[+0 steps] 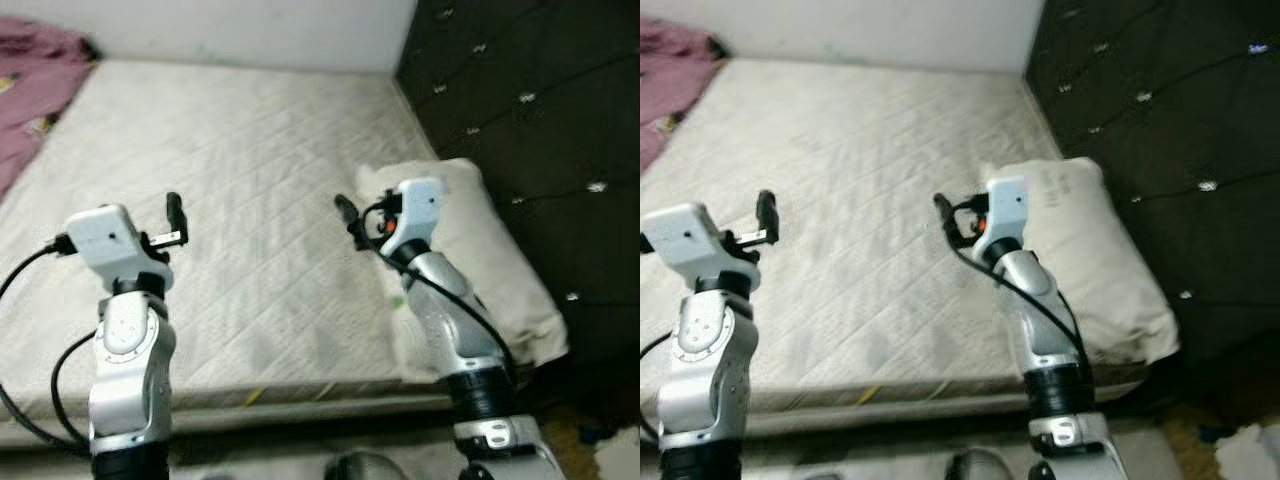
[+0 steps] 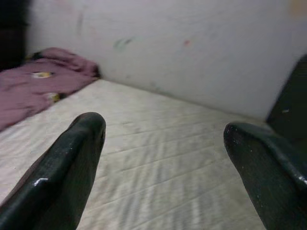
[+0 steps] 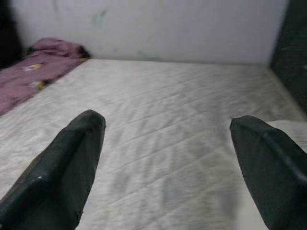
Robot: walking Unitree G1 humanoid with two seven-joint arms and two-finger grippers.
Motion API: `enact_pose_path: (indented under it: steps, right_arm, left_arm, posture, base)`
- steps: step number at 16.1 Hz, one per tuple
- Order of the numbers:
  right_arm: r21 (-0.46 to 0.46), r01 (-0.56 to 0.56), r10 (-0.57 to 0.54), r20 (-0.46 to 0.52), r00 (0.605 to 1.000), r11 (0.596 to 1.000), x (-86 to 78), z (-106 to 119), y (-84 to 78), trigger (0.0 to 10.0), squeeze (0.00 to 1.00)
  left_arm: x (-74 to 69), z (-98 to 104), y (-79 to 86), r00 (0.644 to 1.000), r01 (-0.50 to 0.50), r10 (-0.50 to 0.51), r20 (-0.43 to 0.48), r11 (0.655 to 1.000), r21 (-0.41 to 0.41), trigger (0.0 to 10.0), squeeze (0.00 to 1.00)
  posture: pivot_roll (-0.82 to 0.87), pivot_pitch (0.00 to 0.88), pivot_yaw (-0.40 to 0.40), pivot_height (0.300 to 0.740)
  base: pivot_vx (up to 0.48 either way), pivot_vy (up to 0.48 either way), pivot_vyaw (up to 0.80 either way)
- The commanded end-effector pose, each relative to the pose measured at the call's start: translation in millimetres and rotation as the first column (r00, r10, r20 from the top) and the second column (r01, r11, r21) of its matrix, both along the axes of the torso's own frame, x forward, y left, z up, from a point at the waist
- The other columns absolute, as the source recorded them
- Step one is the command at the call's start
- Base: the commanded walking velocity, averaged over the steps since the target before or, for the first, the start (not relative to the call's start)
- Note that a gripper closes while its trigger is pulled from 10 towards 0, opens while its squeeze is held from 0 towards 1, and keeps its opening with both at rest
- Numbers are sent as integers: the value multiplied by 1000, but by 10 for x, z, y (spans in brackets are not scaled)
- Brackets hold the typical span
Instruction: Clean up the room
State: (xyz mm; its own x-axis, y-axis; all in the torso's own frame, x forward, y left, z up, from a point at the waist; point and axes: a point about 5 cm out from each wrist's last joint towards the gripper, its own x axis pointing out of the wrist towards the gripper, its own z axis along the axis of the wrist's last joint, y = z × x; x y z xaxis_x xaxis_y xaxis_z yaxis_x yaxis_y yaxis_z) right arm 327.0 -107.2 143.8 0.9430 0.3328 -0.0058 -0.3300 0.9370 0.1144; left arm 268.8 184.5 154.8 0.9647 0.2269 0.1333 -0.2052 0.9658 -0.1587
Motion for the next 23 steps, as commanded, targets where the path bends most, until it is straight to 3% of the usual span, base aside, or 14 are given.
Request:
enact_pose_path:
  steps: [1, 7, 8, 12, 15, 19, 23]
  right_arm:
    - [-12, 33, -33, 1, 999, 999, 12, -1, -75, 10000, 0]
    - [-61, 103, -105, -34, 994, 993, 57, -67, -160, 10000, 0]
    - [-29, 74, -75, -28, 997, 997, 48, -61, -128, 10000, 0]
    - [-87, 69, -75, -66, 995, 994, 49, -106, -120, 10000, 0]
    - [-39, 28, -30, -55, 998, 999, 20, -81, -90, 10000, 0]
    - [-35, 16, -19, -72, 997, 999, 18, -93, -75, 10000, 0]
    - [-40, -5, 2, -68, 998, 999, 11, -88, -67, 10000, 0]
  left_arm:
    - [9, 12, -44, 1000, -3, 3, 2, 1000, 2, 10000, 0]
    - [12, -21, -56, 1000, -4, 3, -15, 999, -34, 10000, 0]
    - [12, -23, -64, 1000, 3, -4, -10, 999, -47, 10000, 0]
    - [11, -18, -77, 1000, 12, -13, -6, 998, -68, 10000, 0]
    - [2, -33, -67, 1000, 5, -6, -16, 997, -71, 10000, 0]
    - [0, -36, -59, 1000, 5, -6, -19, 998, -69, 10000, 0]
    - [1, -40, -64, 1000, 6, -8, -22, 998, -68, 10000, 0]
  posture:
    - [-30, 0, -67, 740]
    - [-31, 0, -68, 740]
    - [-33, 0, -68, 740]
    - [-37, 0, -72, 740]
    - [-36, 0, -73, 740]
    - [-36, 0, -73, 740]
    - [-37, 0, -75, 740]
  base:
    - [0, 0, 0]
    - [0, 201, 0]
    - [0, 480, 0]
    - [0, 477, 0]
    - [0, 476, 0]
    - [0, 476, -573]
    - [0, 476, 0]
